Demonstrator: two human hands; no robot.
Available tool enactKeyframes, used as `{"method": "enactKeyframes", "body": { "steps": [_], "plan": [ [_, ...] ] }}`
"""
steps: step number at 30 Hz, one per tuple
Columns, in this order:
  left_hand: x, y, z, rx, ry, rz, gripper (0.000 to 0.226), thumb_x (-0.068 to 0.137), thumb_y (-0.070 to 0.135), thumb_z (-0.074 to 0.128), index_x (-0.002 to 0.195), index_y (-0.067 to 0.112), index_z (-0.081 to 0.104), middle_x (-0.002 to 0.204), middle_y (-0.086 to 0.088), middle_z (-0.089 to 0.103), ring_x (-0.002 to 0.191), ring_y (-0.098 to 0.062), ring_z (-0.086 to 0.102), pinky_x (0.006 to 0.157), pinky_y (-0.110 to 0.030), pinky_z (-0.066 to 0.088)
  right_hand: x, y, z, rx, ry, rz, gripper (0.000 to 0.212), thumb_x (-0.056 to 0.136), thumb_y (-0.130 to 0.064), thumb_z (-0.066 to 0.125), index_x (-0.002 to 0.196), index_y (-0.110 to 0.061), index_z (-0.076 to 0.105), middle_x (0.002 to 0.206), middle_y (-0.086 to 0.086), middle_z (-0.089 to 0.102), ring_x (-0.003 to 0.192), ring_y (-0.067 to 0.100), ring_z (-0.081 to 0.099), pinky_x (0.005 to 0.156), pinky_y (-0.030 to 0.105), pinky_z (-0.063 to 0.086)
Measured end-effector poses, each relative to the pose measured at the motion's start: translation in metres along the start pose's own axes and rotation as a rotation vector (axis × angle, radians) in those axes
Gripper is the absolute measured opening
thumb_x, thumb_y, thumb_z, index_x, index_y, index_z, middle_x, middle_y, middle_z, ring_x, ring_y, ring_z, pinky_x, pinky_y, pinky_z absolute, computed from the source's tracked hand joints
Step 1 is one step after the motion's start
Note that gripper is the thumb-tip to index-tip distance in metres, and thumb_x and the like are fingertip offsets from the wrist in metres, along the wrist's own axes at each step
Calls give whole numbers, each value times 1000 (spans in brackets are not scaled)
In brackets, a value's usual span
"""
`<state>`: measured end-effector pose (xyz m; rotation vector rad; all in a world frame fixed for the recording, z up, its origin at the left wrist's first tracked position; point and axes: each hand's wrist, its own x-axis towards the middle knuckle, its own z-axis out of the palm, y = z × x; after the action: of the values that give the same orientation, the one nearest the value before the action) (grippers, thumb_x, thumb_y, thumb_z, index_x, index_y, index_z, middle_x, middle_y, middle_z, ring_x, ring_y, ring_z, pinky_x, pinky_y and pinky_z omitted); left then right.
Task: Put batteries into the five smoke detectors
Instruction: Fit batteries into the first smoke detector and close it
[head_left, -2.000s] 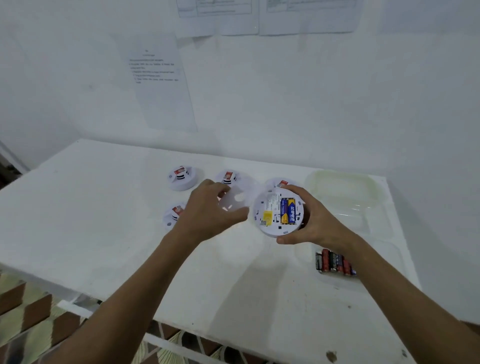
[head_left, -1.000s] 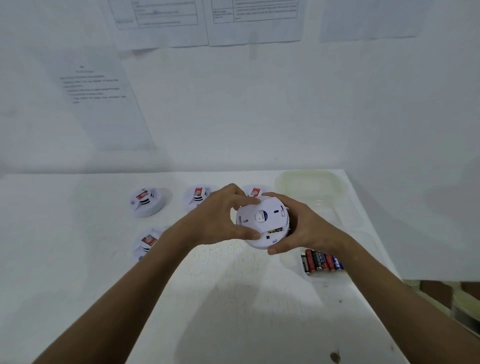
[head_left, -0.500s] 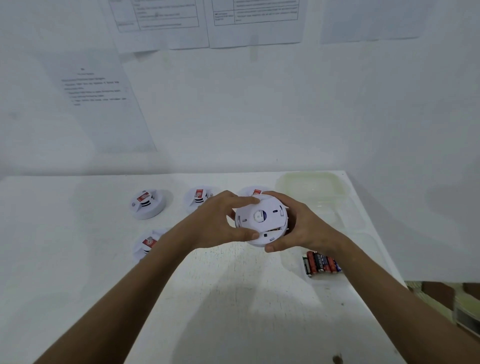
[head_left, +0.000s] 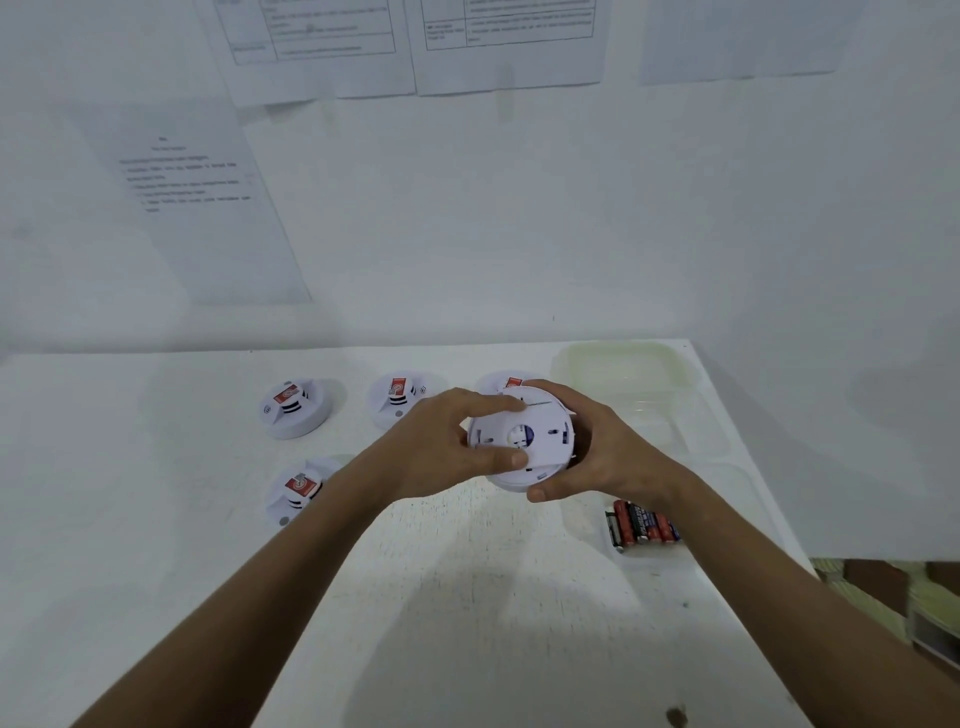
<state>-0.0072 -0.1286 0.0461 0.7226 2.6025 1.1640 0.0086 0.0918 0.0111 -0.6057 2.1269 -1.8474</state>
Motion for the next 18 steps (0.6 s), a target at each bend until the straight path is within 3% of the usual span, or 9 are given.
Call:
{"method": "enactKeyframes", "body": {
  "steps": [2, 6, 11, 15, 18],
  "plan": [
    [0, -2, 2, 29, 35, 3, 54, 76, 52, 74, 126, 38, 59, 123, 17, 61, 105, -2, 60, 87, -27, 56, 0, 2, -1, 3, 6, 20, 99, 64, 12, 86, 146, -24, 43, 138, 3, 57, 125, 24, 58, 94, 49, 56],
    [1, -2, 2, 122, 80, -11, 55, 77, 53, 73, 127, 38, 56, 123, 14, 57, 111, -7, 54, 93, -34, 53, -1, 5, -2, -16, 15, 48, 99, 64, 6, 89, 145, -28, 43, 132, 3, 60, 120, 26, 61, 94, 53, 56],
    [-5, 4, 6, 269, 148, 21, 60, 76, 53, 73, 130, 33, 55, 123, 14, 42, 109, -4, 44, 79, -8, 36, -1, 6, -1, -13, 21, 52, 99, 64, 6, 89, 144, -29, 44, 132, 1, 61, 119, 24, 61, 92, 50, 57],
    [-6, 10, 8, 324, 177, 72, 60, 79, 52, 70, 132, 28, 55, 118, 14, 45, 107, -4, 40, 86, -19, 36, 0, 5, 1, -10, 11, 45, 99, 64, 8, 88, 145, -27, 42, 132, 1, 61, 120, 23, 61, 92, 45, 58],
    [-4, 10, 7, 330, 152, 77, 60, 79, 52, 71, 132, 27, 56, 112, 16, 46, 104, -2, 41, 87, -20, 35, 2, 3, 2, -5, 14, 34, 99, 64, 9, 87, 145, -26, 43, 133, 0, 60, 121, 22, 60, 92, 44, 57]
  ]
}}
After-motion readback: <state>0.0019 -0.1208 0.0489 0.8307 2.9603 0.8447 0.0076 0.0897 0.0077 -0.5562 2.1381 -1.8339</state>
